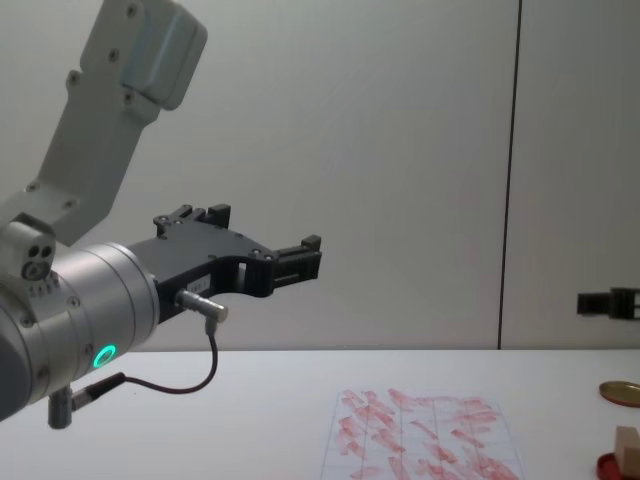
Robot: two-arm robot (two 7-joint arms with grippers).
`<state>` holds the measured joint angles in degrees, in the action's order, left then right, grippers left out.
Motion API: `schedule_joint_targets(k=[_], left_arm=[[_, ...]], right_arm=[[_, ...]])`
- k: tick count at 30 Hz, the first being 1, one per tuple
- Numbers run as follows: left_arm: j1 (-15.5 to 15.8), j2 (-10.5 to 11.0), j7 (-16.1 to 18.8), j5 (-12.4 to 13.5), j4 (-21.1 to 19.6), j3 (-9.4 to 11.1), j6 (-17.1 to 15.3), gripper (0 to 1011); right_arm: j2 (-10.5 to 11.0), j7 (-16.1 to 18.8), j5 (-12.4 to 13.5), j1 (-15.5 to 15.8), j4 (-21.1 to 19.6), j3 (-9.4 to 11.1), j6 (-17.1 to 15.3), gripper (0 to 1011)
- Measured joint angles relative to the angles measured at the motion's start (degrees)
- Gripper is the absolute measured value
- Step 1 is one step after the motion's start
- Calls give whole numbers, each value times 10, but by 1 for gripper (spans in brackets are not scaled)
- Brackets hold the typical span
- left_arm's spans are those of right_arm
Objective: Use the one hand to pick up the stamp and affix it onto the A4 paper.
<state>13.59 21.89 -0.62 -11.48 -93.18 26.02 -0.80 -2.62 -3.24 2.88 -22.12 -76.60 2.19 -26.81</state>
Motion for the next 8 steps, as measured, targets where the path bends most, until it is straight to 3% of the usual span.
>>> schedule_joint_targets(k=[8], left_arm=[[0,0,0,0,0,0,0,993]], right_arm=[[5,32,-21,31,-38,-2,40,1001]])
